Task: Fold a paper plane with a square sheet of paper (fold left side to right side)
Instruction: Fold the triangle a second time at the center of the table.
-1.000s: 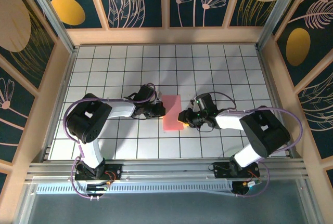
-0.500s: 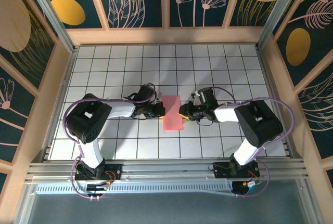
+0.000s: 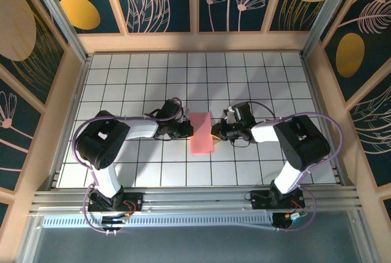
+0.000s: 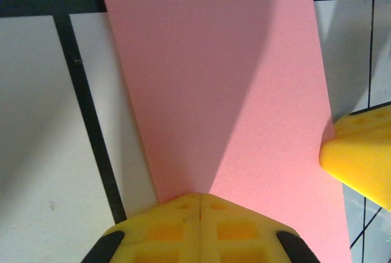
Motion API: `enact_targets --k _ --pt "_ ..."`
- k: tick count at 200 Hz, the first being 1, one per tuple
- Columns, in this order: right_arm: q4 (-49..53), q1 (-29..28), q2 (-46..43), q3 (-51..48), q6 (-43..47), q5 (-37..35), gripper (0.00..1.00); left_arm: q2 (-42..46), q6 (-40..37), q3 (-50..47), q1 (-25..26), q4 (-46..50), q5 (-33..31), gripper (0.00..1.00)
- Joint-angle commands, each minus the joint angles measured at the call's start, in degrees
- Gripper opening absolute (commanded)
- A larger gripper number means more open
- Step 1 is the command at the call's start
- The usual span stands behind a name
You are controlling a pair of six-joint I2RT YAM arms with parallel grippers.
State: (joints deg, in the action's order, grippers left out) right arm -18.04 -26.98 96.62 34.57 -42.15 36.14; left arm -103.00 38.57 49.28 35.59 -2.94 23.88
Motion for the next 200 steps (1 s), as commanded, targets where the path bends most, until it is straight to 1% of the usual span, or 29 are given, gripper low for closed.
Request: enact_targets --k 1,11,28,47,64,87,112,131,176,200 --pt "0.6 0.5 0.7 1.7 1.3 0.6 0.03 4.5 -1.8 -0.3 0.2 1.5 -2.3 0.13" --pt "1.1 0.6 0.2 1.8 1.4 0.6 0.00 8.0 -2.5 -0.5 0.2 1.4 -2.9 0.18" --pt "2.8 0.6 -0.6 2.5 1.2 0.7 0.00 12.6 -4.4 -1.7 0.4 1.3 -4.1 0.24" --pt "5.2 0.6 -2.0 3.3 0.5 0.2 0.00 17.6 -7.8 -3.0 1.9 3.1 -7.3 0.31" --pt "7.2 0.6 -3.0 3.7 -1.1 -0.5 0.00 20.9 -10.5 -3.9 4.9 5.3 -10.9 0.36" --pt "9.2 0.7 -3.4 4.1 -4.0 -0.6 0.00 22.8 -13.0 -4.0 11.5 7.6 -16.2 0.44" --pt "8.8 0.6 -4.2 3.7 -6.4 0.0 0.00 21.8 -15.1 -2.1 19.9 9.6 -23.0 0.50" --pt "8.2 0.7 -5.0 3.4 -7.5 -0.1 0.00 19.4 -16.3 0.1 24.4 10.8 -27.8 0.54" --pt "8.0 0.7 -5.1 3.3 -8.1 0.4 0.00 11.7 -19.5 6.1 29.4 14.6 -33.7 0.62" --pt "8.0 0.7 -5.2 3.4 -8.1 0.2 0.00 7.7 -20.0 9.2 30.6 16.9 -36.5 0.64"
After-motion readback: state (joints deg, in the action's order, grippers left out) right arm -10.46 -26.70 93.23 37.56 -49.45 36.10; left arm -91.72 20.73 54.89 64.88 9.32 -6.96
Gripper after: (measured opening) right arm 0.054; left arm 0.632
